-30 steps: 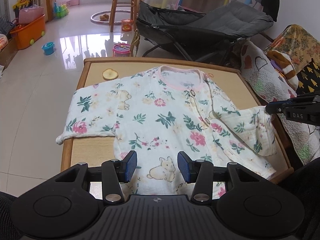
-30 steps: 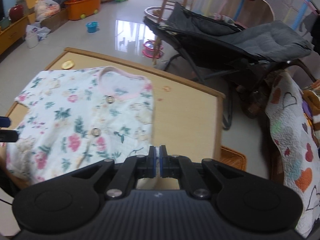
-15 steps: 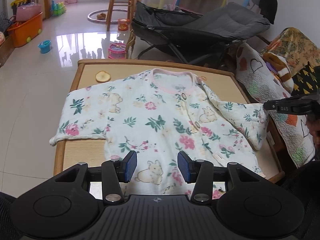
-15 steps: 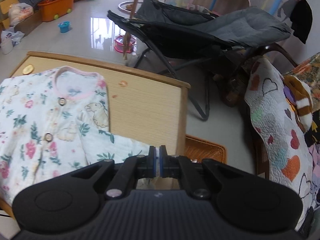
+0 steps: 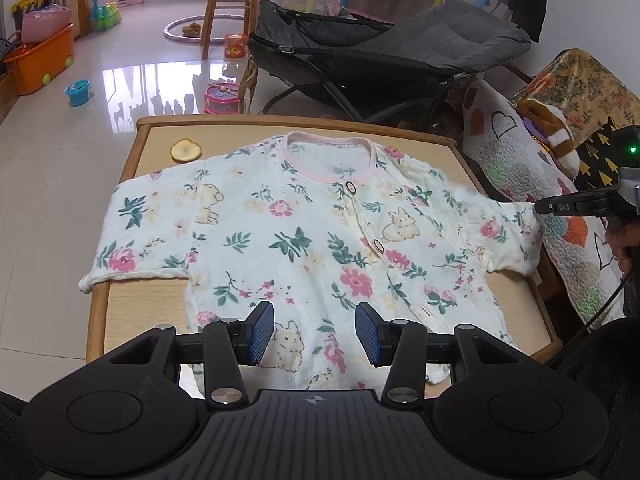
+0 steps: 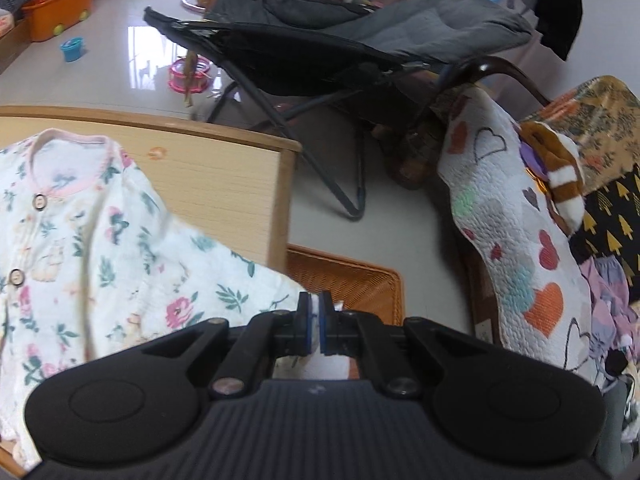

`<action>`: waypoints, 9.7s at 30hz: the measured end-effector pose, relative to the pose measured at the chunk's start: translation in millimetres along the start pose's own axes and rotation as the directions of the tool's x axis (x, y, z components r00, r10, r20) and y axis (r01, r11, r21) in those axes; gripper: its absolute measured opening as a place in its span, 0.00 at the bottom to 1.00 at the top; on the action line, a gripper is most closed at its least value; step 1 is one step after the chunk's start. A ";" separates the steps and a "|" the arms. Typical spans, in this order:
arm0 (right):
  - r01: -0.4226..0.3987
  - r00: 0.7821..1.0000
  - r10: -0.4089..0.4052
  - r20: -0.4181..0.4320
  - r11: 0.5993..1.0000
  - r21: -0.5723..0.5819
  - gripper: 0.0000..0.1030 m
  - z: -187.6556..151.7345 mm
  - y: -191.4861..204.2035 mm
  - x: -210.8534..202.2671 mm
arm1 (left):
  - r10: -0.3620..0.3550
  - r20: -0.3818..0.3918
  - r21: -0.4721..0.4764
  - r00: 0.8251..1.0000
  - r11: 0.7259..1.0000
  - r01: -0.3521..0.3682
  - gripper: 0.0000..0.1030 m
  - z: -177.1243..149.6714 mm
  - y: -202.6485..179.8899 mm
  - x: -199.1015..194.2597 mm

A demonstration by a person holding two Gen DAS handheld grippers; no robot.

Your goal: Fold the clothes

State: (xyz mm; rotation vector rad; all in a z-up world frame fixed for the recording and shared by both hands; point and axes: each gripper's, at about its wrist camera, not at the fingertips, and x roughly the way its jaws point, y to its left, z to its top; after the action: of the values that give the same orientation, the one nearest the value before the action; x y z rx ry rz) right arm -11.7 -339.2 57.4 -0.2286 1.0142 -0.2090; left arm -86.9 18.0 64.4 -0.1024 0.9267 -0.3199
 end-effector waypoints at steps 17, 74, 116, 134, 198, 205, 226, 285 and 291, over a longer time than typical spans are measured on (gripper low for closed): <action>0.095 0.992 -0.098 0.075 0.994 0.047 0.03 8.1 -12.1 0.4 | 0.002 -0.018 0.002 1.000 1.000 -0.002 0.47 -0.3 -0.2 8.5; -0.301 0.952 0.298 -0.063 0.953 -0.036 0.16 -125.1 75.3 -91.6 | 0.029 -0.136 0.090 0.990 0.996 -0.017 0.47 -48.3 46.3 -27.7; -0.331 0.942 0.326 -0.082 0.943 -0.049 0.16 -127.4 81.0 -88.0 | -0.005 -0.086 0.176 0.996 0.984 0.020 0.08 -47.2 24.8 -0.4; -0.353 0.934 0.348 -0.085 0.934 -0.049 0.16 -126.9 78.2 -88.4 | 0.033 -0.069 0.160 0.997 0.987 -0.021 0.19 -35.3 32.7 -28.9; -0.544 0.839 0.511 -0.187 0.780 -0.310 0.09 -89.7 163.5 -94.4 | -0.032 -0.196 0.062 0.980 0.997 0.045 0.37 -51.5 47.1 -5.3; -0.544 0.838 0.500 -0.219 0.797 -0.263 0.09 -81.6 173.2 -77.5 | -0.030 -0.190 0.045 0.981 0.998 0.039 0.37 -50.2 52.0 -5.5; -0.493 0.859 0.409 -0.308 0.821 -0.286 0.15 -61.0 207.5 -62.2 | -0.057 -0.171 0.006 0.984 0.998 0.059 0.37 -48.3 60.0 -2.2; -0.539 0.830 0.457 -0.319 0.804 -0.252 0.00 -59.8 208.5 -78.6 | -0.047 -0.171 -0.044 0.984 0.998 0.040 0.37 -45.9 77.3 3.3; -0.556 0.825 0.499 -0.266 0.799 -0.229 0.00 -38.6 207.1 -76.7 | -0.047 -0.166 -0.045 0.985 0.998 0.040 0.37 -46.2 77.3 1.9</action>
State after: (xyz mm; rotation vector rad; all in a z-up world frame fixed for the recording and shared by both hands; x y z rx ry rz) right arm -70.3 -123.4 41.2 -0.1888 1.2646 0.4523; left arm -105.3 93.0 17.9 -0.1356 1.0991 -0.3541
